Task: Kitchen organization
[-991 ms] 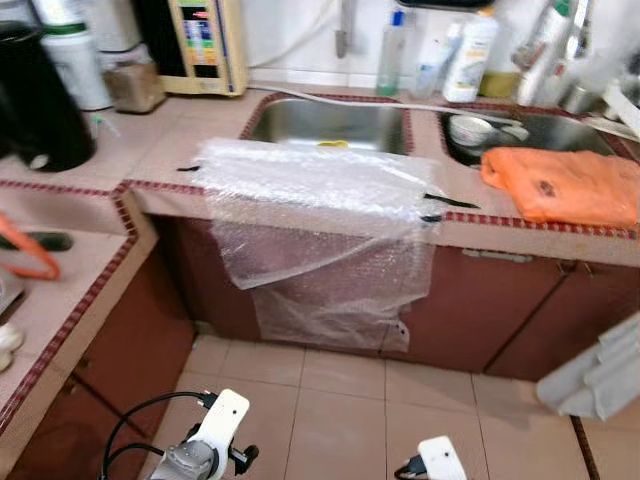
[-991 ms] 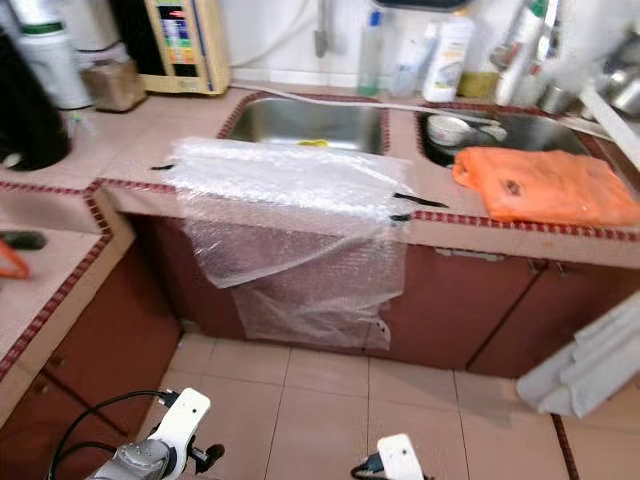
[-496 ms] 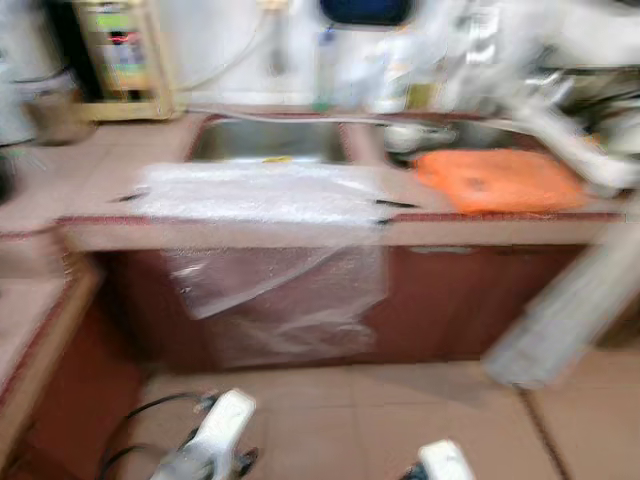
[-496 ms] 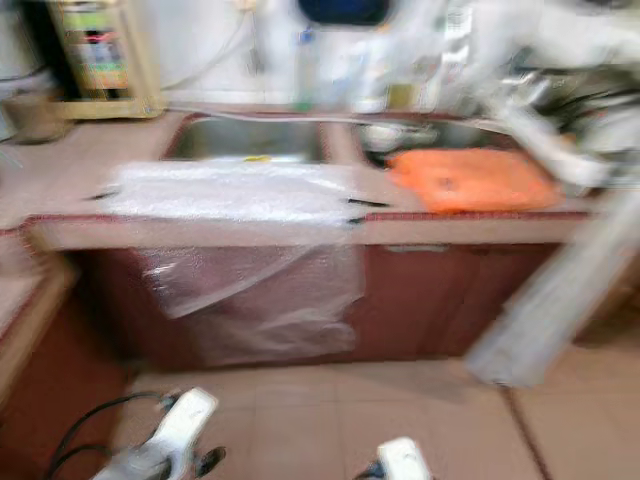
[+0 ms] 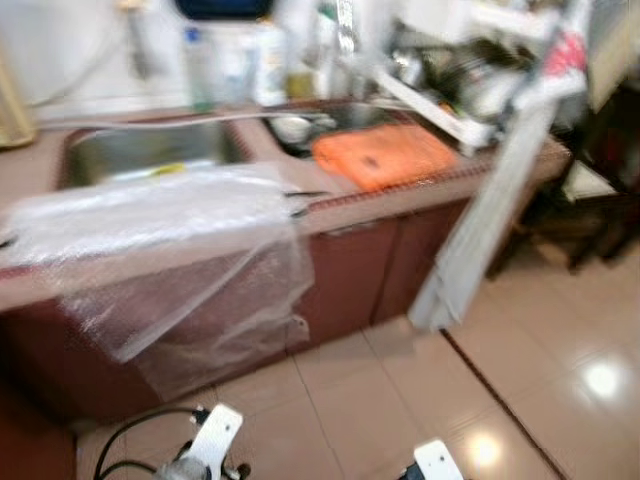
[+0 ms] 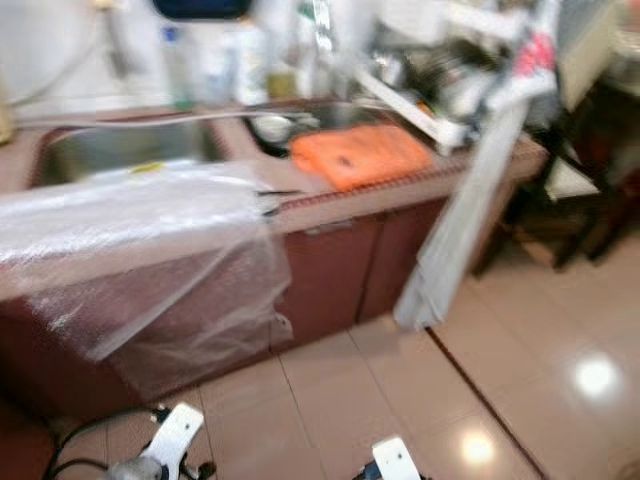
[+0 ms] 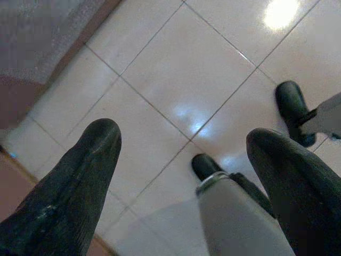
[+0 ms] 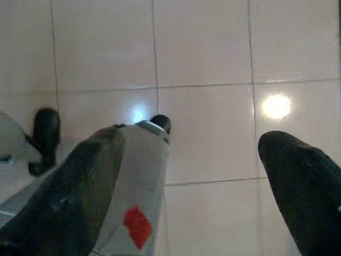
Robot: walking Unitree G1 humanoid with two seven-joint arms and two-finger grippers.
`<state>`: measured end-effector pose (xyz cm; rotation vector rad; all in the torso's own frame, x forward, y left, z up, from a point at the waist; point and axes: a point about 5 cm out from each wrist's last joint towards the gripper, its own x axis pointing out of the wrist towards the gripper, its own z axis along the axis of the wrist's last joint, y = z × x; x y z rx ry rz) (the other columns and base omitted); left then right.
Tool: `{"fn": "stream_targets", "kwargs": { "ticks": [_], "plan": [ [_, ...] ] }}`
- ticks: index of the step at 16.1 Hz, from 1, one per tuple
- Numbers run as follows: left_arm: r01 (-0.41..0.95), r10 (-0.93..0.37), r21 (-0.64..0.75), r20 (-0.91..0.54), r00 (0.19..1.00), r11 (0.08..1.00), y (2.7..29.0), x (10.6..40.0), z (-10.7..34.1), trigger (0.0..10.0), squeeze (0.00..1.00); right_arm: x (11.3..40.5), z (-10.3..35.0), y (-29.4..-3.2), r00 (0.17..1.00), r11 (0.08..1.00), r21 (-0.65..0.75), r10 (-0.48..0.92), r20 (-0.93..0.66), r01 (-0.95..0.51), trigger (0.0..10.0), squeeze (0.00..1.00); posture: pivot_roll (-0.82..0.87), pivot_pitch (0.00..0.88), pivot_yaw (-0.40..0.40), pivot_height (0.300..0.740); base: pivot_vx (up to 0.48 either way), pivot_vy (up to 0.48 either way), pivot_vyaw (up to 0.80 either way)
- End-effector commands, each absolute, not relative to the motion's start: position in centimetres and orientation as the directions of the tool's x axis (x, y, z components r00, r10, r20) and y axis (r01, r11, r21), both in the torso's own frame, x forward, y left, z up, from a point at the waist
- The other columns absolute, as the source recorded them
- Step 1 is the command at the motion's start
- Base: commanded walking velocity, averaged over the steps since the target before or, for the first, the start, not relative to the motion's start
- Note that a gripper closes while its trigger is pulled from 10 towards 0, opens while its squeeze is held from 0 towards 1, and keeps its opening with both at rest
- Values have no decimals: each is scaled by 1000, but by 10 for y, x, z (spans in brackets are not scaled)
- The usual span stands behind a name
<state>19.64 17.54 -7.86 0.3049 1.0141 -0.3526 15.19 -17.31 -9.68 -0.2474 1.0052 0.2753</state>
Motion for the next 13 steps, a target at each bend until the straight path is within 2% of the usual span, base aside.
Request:
{"fn": "stream_targets", "kwargs": {
  "ticks": [1, 3, 7, 13],
  "plan": [
    [441, -161, 81, -861, 483, 894, 171, 198, -78, 10000, 0, 153, -97, -173, 498, 933, -74, 120, -859, -352, 10000, 0, -38, 0, 1, 740, 0, 0, 0],
    [455, -171, 76, -862, 478, 887, 172, 198, -78, 10000, 0, 146, -100, -168, 479, 932, -56, 131, -868, -358, 10000, 0, -37, 0, 11, 740, 0, 0, 0],
    [474, -171, 84, -866, 469, 876, 172, 198, -78, 10000, 0, 139, -102, -163, 468, 928, -45, 145, -872, -371, 10000, 0, -42, 0, 21, 740, 0, -303, 0],
    [504, -181, 86, -871, 456, 859, 171, 198, -78, 10000, 0, 136, -104, -163, 446, 920, -45, 145, -883, -389, 10000, 0, -49, 0, 30, 740, 0, -459, 0]
  ]
}}
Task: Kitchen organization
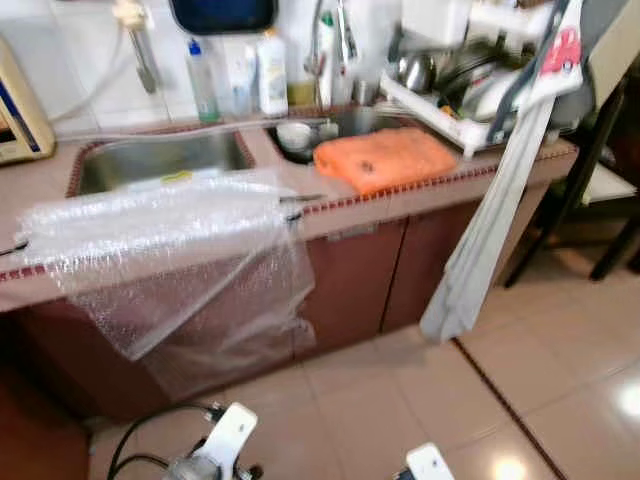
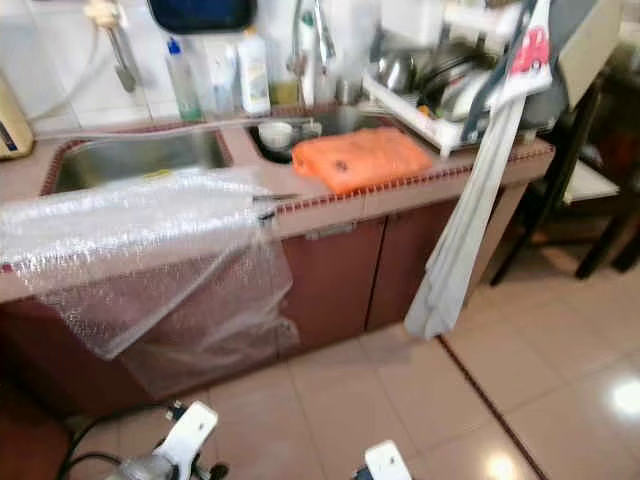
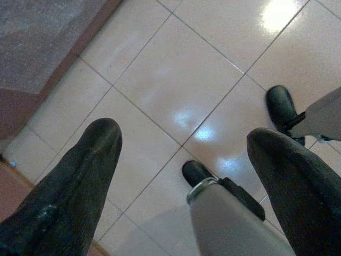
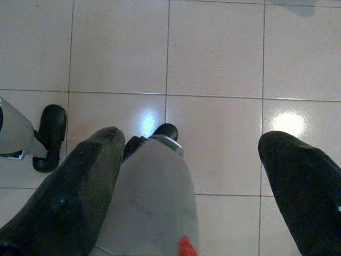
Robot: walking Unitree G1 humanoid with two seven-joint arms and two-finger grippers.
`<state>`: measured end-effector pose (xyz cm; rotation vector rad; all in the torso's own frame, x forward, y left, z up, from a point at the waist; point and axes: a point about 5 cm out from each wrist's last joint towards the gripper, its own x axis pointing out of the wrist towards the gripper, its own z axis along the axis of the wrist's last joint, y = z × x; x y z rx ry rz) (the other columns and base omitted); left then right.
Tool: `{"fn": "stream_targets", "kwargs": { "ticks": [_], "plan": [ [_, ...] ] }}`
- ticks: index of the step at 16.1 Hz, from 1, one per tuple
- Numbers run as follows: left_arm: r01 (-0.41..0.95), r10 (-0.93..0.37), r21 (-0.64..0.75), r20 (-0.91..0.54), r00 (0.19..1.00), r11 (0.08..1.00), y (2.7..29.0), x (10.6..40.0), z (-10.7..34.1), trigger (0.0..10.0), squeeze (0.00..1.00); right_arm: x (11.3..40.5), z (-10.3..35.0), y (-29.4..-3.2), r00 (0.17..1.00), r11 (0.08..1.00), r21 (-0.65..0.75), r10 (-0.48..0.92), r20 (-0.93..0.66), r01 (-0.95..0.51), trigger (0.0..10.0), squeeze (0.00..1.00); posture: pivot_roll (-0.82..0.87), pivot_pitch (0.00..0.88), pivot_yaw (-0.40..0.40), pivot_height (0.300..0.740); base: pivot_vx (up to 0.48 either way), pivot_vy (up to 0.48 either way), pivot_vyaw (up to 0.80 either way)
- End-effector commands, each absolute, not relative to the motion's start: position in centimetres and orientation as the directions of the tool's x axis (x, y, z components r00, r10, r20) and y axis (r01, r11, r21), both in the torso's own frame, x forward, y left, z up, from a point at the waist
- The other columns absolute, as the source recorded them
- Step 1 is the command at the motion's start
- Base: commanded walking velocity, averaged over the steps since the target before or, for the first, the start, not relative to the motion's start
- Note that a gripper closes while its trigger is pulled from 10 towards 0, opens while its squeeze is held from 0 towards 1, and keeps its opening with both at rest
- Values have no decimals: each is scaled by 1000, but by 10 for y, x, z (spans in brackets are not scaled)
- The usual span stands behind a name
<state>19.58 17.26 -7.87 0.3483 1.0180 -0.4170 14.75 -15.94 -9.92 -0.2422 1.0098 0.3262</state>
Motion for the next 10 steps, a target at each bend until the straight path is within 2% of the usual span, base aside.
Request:
{"fn": "stream_targets", "kwargs": {
  "ticks": [1, 10],
  "plan": [
    [506, -178, 88, -873, 453, 858, 171, 197, -78, 10000, 0, 135, -104, -163, 443, 920, -45, 144, -885, -389, 10000, 0, -49, 0, 31, 740, 0, -472, 0],
    [531, -174, 94, -885, 431, 842, 171, 192, -81, 10000, 0, 132, -105, -165, 434, 922, -53, 130, -891, -384, 10000, 0, -58, 0, 37, 740, 0, -479, 0]
  ]
}}
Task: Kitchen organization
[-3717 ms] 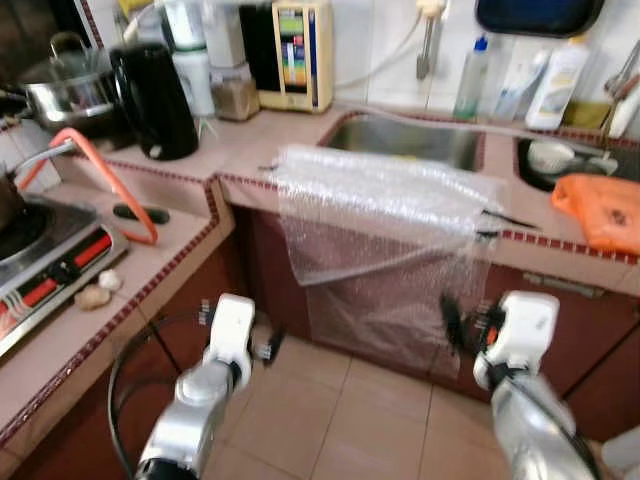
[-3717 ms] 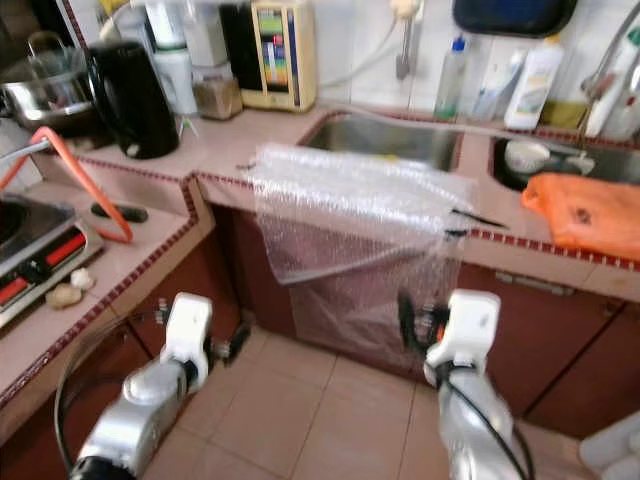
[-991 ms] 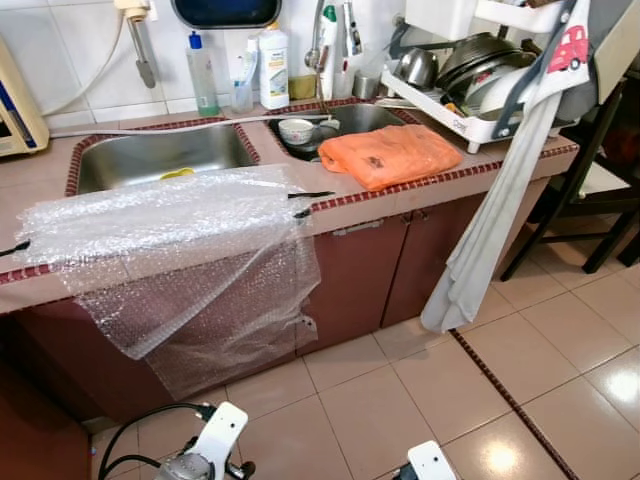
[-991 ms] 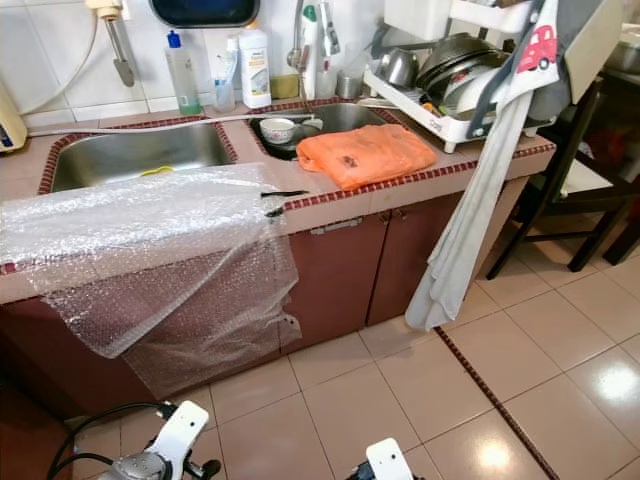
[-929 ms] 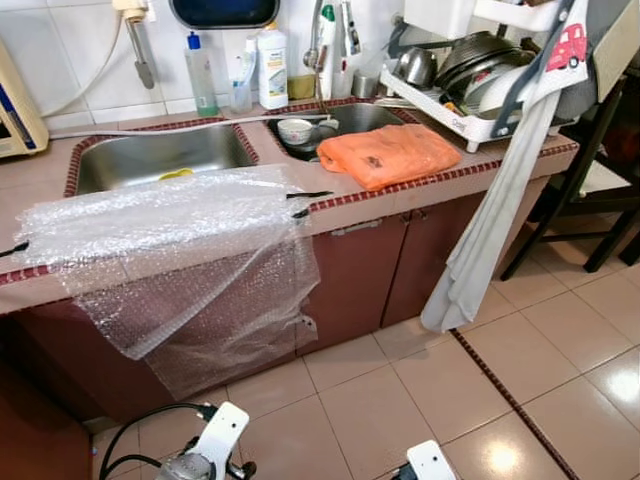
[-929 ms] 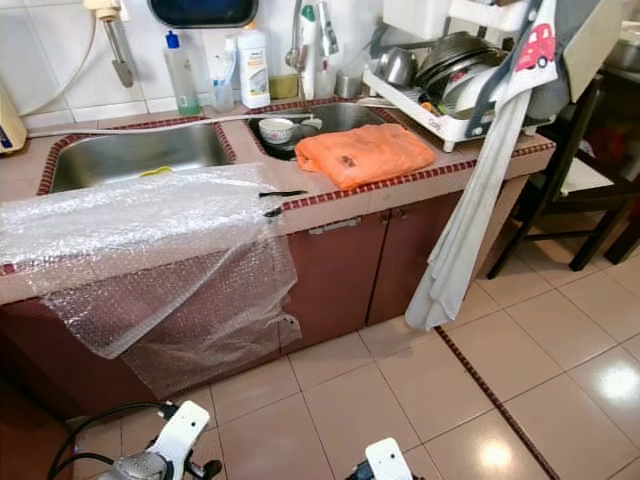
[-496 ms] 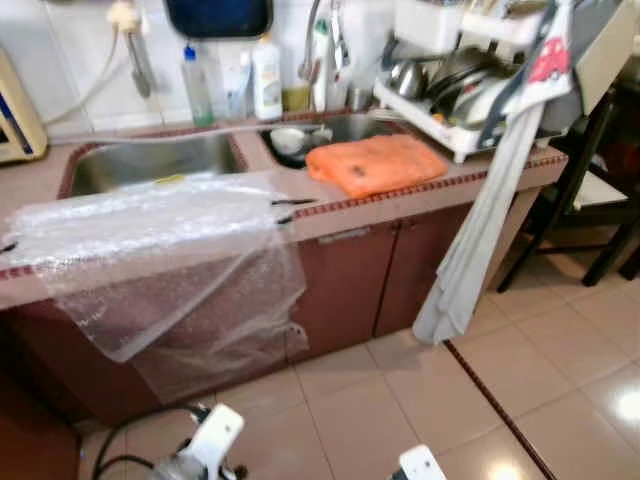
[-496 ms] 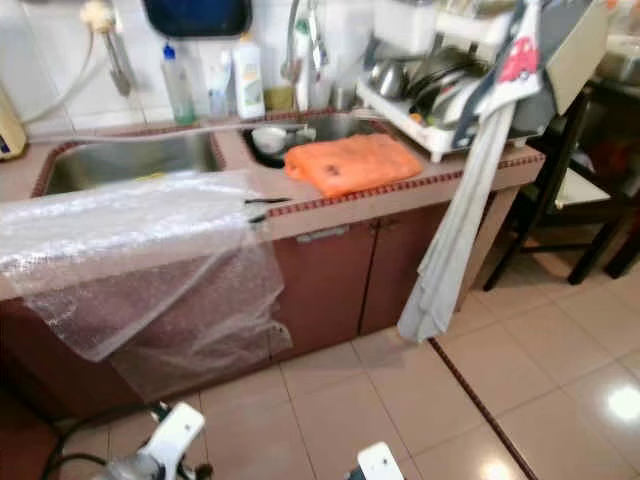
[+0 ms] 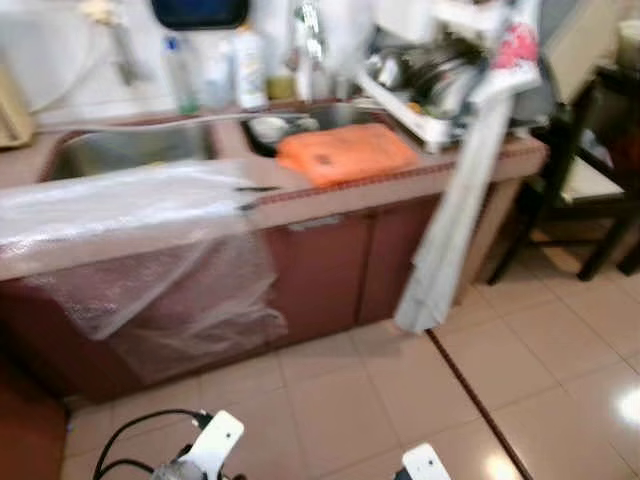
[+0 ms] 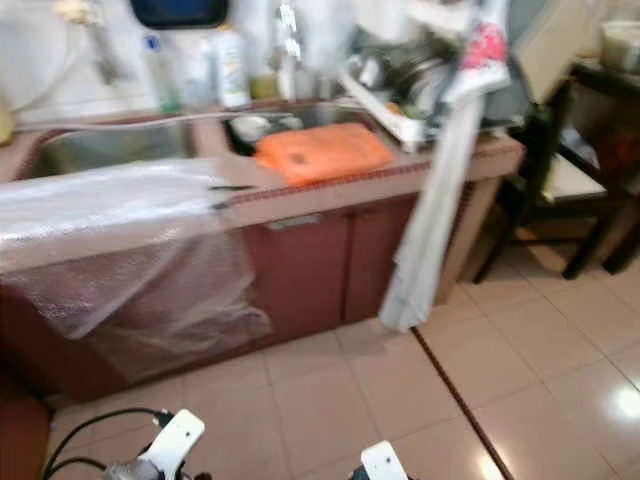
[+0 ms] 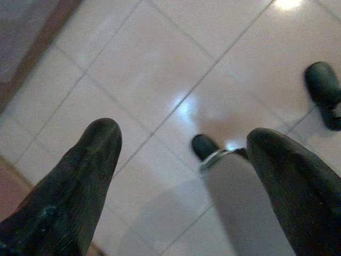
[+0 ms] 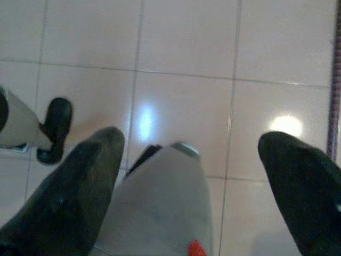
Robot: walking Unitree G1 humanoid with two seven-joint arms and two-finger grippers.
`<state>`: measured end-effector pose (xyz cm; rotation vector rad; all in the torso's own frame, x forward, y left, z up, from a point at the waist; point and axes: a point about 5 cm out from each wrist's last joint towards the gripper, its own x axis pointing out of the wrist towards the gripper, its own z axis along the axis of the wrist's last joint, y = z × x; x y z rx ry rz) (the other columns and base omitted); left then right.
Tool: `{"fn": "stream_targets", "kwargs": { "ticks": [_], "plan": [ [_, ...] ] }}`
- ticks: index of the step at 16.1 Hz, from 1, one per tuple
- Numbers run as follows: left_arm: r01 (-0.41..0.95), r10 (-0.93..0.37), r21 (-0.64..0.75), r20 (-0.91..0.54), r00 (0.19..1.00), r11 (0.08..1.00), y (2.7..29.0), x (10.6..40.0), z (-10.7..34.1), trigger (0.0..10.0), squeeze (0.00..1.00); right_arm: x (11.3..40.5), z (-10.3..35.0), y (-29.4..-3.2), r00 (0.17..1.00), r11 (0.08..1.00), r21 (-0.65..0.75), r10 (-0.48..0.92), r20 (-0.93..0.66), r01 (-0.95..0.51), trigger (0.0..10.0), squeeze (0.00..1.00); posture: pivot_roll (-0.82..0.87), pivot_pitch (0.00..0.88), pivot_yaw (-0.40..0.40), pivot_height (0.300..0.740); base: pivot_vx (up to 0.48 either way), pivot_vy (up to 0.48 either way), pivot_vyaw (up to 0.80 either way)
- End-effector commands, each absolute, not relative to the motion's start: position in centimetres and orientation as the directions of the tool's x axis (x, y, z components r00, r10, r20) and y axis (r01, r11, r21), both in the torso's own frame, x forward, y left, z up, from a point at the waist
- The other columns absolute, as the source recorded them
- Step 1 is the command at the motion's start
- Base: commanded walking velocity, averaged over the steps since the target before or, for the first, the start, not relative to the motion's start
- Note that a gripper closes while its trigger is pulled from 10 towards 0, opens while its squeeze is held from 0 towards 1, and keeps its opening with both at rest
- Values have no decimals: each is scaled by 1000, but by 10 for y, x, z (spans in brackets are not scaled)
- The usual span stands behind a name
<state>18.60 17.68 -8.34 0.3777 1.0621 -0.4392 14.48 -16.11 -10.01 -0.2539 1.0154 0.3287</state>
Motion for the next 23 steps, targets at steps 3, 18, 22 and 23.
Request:
{"fn": "stream_targets", "kwargs": {
  "ticks": [3, 18, 22, 23],
  "plan": [
    [511, -156, 105, -883, 442, 853, 172, 192, -81, 10000, 0, 132, -105, -164, 434, 922, -49, 133, -891, -383, 10000, 0, -54, 0, 39, 740, 0, -320, 0],
    [524, -180, 96, -874, 451, 846, 171, 200, -76, 10000, 0, 134, -105, -163, 436, 923, -48, 134, -890, -383, 10000, 0, -53, 0, 39, 740, 0, 0, -501],
    [530, -192, 80, -878, 439, 844, 171, 199, -77, 10000, 0, 134, -105, -161, 437, 922, -46, 138, -889, -384, 10000, 0, -54, 0, 43, 740, 0, 0, -734],
    [532, -193, 80, -878, 437, 843, 171, 198, -77, 10000, 0, 134, -105, -161, 436, 922, -44, 140, -889, -385, 10000, 0, -54, 0, 43, 740, 0, 0, -738]
  ]
}}
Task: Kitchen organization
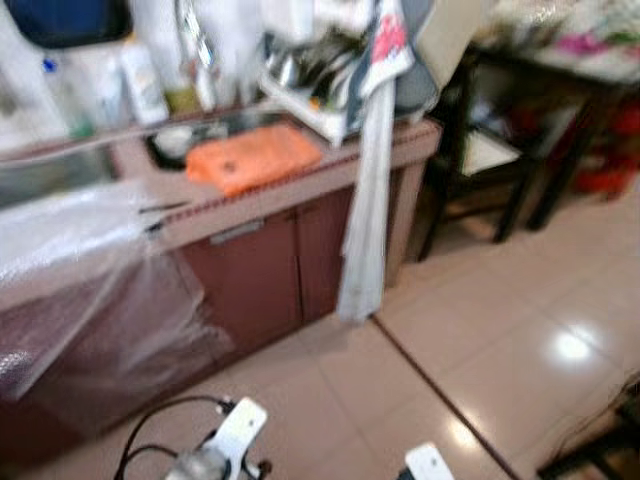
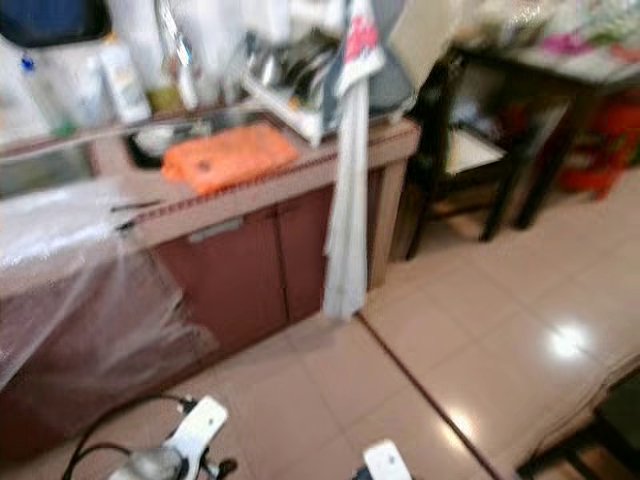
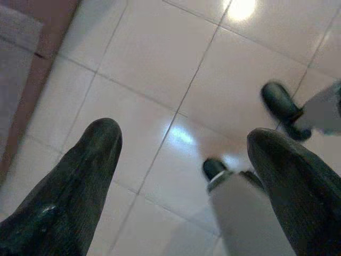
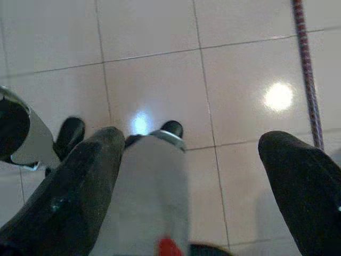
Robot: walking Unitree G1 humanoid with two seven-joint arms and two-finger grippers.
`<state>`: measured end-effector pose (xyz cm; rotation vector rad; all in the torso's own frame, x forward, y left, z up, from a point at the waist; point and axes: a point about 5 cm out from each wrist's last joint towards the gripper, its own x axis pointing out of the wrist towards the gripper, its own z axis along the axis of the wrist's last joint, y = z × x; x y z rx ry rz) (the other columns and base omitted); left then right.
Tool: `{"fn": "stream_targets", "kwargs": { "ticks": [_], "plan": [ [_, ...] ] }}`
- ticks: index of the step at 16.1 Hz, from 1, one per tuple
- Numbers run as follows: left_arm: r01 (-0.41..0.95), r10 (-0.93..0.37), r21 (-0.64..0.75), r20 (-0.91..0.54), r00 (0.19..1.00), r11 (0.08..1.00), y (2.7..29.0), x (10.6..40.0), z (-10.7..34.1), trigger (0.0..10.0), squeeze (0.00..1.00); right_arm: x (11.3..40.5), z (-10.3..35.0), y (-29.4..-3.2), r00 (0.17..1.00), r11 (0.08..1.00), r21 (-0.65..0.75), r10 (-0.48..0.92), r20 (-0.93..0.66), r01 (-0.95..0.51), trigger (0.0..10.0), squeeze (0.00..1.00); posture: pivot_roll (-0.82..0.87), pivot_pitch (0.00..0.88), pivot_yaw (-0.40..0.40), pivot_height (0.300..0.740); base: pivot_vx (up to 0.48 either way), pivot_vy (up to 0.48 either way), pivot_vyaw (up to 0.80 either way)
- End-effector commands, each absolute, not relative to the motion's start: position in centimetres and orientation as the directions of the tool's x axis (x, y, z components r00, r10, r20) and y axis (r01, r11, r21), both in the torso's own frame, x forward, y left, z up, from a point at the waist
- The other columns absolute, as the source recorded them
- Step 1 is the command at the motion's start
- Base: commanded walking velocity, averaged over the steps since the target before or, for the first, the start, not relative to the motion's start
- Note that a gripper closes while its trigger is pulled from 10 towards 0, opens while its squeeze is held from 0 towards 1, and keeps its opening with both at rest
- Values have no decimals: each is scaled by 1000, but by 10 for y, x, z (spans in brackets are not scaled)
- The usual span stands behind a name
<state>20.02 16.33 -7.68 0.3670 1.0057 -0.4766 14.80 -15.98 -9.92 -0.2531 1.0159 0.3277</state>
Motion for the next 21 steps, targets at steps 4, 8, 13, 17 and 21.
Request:
{"fn": "stream_targets", "kwargs": {
  "ticks": [4, 8, 13, 17, 21],
  "plan": [
    [540, -196, 80, -879, 434, 838, 171, 198, -78, 10000, 0, 133, -105, -160, 435, 921, -44, 140, -890, -386, 10000, 0, -55, 0, 46, 740, 0, 0, -731],
    [548, -203, 77, -879, 432, 833, 170, 198, -77, 10000, 0, 133, -105, -161, 436, 923, -44, 138, -889, -382, 10000, 0, -59, 0, 50, 740, 0, 0, -723],
    [553, -233, 51, -872, 431, 832, 164, 203, -75, 10000, 0, 132, -105, -158, 436, 921, -37, 147, -888, -387, 10000, 0, -60, 0, 51, 740, 0, 0, -363],
    [552, -239, 48, -868, 435, 832, 165, 206, -73, 10000, 0, 132, -106, -158, 432, 922, -33, 149, -890, -386, 10000, 0, -60, 0, 52, 740, 0, 0, 0],
    [554, -236, 50, -871, 432, 831, 170, 206, -73, 10000, 0, 131, -106, -157, 430, 923, -31, 149, -890, -383, 10000, 0, -60, 0, 53, 740, 0, 0, 0]
  ]
}}
